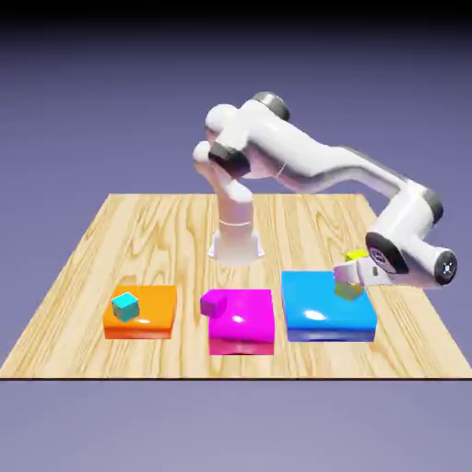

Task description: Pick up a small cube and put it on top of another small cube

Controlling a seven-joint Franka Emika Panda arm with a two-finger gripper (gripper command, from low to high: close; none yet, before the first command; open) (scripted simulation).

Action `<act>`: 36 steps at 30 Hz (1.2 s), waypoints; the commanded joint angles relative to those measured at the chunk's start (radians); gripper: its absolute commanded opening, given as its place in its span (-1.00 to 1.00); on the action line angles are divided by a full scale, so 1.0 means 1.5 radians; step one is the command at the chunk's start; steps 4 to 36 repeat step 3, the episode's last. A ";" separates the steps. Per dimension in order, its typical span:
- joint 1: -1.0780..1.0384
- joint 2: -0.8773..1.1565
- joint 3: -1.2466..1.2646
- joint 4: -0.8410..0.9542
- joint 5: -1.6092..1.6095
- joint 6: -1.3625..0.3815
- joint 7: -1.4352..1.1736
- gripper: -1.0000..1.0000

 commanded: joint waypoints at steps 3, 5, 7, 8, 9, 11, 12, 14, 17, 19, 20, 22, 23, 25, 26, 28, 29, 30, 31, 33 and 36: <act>0.008 0.004 -0.001 0.024 0.000 -0.018 0.000 1.00; 0.008 0.004 -0.001 0.024 0.000 -0.018 0.000 1.00; 0.008 0.004 -0.001 0.024 0.000 -0.018 0.000 1.00; 0.008 0.004 -0.001 0.024 0.000 -0.018 0.000 1.00; 0.008 0.004 -0.001 0.024 0.000 -0.018 0.000 1.00; 0.008 0.004 -0.001 0.024 0.000 -0.018 0.000 1.00; 0.008 0.004 -0.001 0.024 0.000 -0.018 0.000 1.00; 0.008 0.004 -0.001 0.024 0.000 -0.018 0.000 1.00; 0.008 0.004 -0.001 0.024 0.000 -0.018 0.000 1.00; 0.008 0.004 -0.001 0.024 0.000 -0.018 0.000 1.00; 0.008 0.004 -0.001 0.024 0.000 -0.018 0.000 1.00; 0.008 0.004 -0.001 0.024 0.000 -0.018 0.000 1.00; 0.008 0.004 -0.001 0.024 0.000 -0.018 0.000 1.00; 0.008 0.004 -0.001 0.024 0.000 -0.018 0.000 1.00; 0.008 0.004 -0.001 0.024 0.000 -0.018 0.000 1.00; 0.008 0.004 -0.001 0.024 0.000 -0.018 0.000 1.00; 0.008 0.004 -0.001 0.024 0.000 -0.018 0.000 1.00; 0.008 0.004 -0.001 0.024 0.000 -0.018 0.000 1.00; 0.008 0.004 -0.001 0.024 0.000 -0.018 0.000 1.00; 0.008 0.004 -0.001 0.024 0.000 -0.018 0.000 1.00; 0.008 0.004 -0.001 0.024 0.000 -0.018 0.000 1.00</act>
